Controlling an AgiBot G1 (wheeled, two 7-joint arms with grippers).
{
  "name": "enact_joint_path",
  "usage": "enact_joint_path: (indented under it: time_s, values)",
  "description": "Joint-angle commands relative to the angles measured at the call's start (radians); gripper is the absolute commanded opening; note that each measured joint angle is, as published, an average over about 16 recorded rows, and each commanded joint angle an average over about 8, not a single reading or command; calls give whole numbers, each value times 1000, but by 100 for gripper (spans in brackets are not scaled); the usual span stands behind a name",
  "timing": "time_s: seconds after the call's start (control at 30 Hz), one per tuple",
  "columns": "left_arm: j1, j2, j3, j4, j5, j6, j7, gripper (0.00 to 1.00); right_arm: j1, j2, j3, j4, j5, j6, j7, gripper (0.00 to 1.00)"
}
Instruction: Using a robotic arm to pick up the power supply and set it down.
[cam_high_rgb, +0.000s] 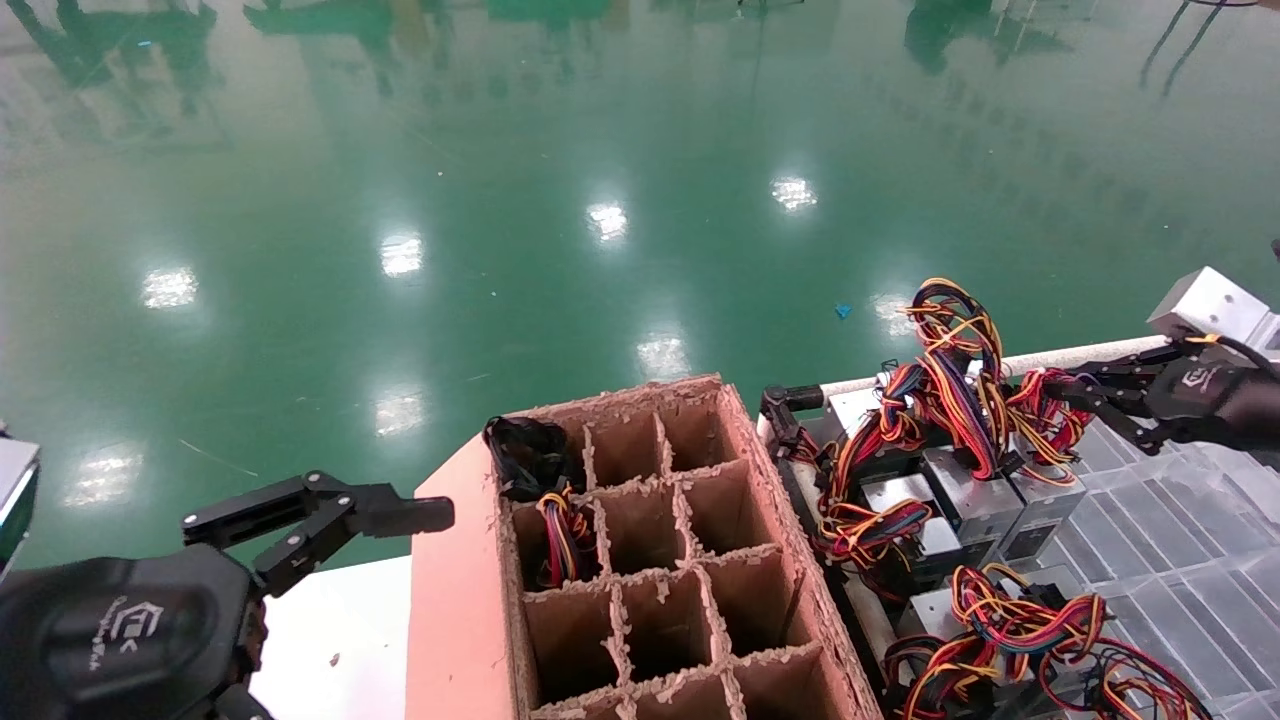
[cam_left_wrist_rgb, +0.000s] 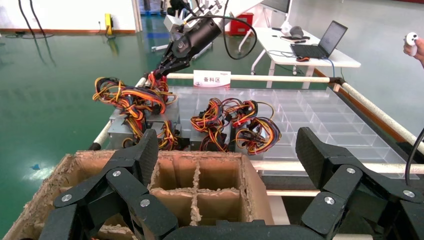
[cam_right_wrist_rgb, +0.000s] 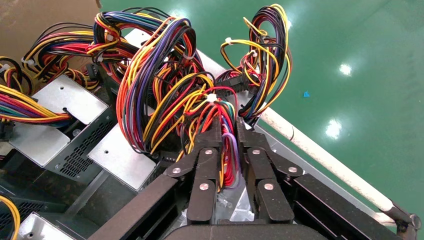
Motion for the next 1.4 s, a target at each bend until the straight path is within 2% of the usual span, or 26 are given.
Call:
enact_joint_path:
  time_s: [0.03, 0.33, 0.77, 1.0, 1.17, 1.4]
  values:
    - [0, 0, 0, 0, 0, 0, 0, 100, -1, 0, 1, -1, 2, -2, 1, 100]
    - [0, 0, 0, 0, 0, 0, 0, 100, 11, 3, -3, 4, -4, -12, 3, 100]
    - [0, 0, 0, 0, 0, 0, 0, 100, 105, 29, -24, 30, -33, -91, 46, 100]
    - [0, 0, 0, 0, 0, 0, 0, 100, 126, 41, -15, 33, -21, -124, 62, 100]
    - [0, 0, 0, 1, -1, 0, 0, 100, 96, 50, 5, 75, 10, -144, 75, 100]
    - [0, 0, 0, 1, -1, 0, 0, 100, -12, 66, 53, 216, 89, -163, 128, 100]
